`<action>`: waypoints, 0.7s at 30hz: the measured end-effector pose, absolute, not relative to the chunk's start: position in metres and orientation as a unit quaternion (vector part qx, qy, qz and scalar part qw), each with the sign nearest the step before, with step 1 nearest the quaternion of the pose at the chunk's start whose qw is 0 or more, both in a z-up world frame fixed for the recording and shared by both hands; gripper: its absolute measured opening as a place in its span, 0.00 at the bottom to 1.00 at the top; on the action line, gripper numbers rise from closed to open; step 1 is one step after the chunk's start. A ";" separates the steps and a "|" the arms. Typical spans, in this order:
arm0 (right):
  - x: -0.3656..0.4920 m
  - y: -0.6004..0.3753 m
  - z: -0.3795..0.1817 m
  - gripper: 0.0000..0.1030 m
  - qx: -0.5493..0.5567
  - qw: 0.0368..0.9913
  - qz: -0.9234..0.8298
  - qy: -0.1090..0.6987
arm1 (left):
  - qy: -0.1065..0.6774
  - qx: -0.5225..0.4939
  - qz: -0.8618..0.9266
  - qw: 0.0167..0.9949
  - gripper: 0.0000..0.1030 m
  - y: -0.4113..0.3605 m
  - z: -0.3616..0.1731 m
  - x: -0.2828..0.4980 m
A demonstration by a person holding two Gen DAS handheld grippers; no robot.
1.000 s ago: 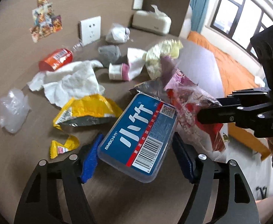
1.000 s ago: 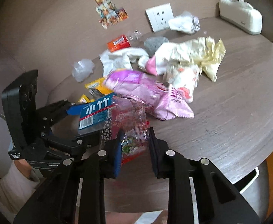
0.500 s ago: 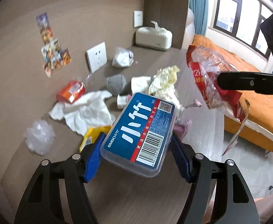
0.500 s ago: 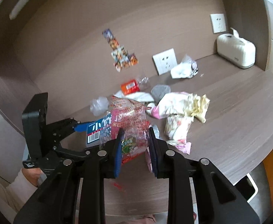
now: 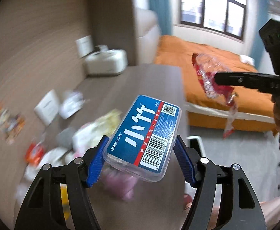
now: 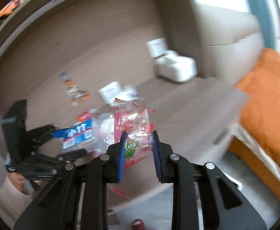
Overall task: Collect trash
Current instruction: 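Carry both items to the white bin and open both tools over it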
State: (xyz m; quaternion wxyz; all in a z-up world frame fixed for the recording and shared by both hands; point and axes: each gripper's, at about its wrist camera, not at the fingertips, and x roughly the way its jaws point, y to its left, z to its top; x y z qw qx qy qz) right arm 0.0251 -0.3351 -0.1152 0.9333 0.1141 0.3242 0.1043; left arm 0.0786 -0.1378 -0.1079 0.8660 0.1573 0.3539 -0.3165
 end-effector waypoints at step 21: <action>0.012 -0.540 -0.264 0.26 0.169 0.909 -0.093 0.369 | 0.396 0.208 -0.474 0.758 0.65 -0.426 -0.262 0.086</action>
